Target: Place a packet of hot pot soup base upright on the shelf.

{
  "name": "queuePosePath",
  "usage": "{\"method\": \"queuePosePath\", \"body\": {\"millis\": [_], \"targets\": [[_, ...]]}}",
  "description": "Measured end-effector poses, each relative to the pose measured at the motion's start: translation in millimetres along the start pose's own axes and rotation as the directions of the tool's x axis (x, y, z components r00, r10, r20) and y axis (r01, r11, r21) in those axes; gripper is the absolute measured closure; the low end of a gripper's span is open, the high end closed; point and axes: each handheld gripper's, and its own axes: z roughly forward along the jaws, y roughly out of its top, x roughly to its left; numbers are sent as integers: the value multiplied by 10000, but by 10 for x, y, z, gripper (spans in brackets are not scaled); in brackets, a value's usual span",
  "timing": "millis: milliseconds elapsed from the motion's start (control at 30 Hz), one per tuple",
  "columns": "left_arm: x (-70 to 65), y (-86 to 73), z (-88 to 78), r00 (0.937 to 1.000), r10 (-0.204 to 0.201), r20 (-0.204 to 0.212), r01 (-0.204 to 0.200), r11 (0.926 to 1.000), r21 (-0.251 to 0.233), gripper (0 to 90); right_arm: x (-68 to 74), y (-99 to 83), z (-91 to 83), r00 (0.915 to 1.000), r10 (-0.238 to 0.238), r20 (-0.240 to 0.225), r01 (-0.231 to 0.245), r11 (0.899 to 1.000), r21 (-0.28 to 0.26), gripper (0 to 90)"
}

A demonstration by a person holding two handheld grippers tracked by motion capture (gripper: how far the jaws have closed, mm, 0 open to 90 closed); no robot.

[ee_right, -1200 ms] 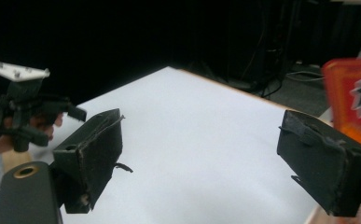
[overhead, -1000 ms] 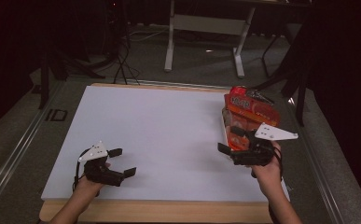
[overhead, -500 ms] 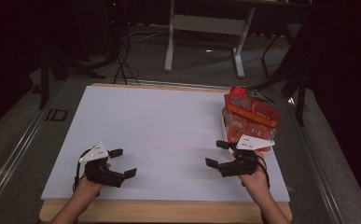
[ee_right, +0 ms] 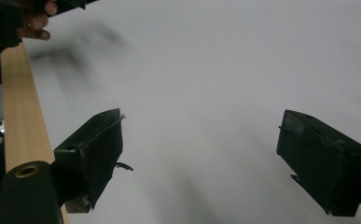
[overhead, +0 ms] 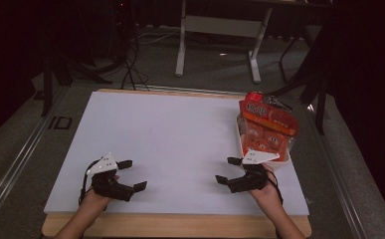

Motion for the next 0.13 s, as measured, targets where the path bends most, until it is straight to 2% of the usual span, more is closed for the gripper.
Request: {"method": "queuePosePath", "body": {"millis": [133], "targets": [[0,-3,5,10000,-11,21,11,10000,-21,1,-20,-22,13,10000,-21,25,20,9999,170,143]]}}
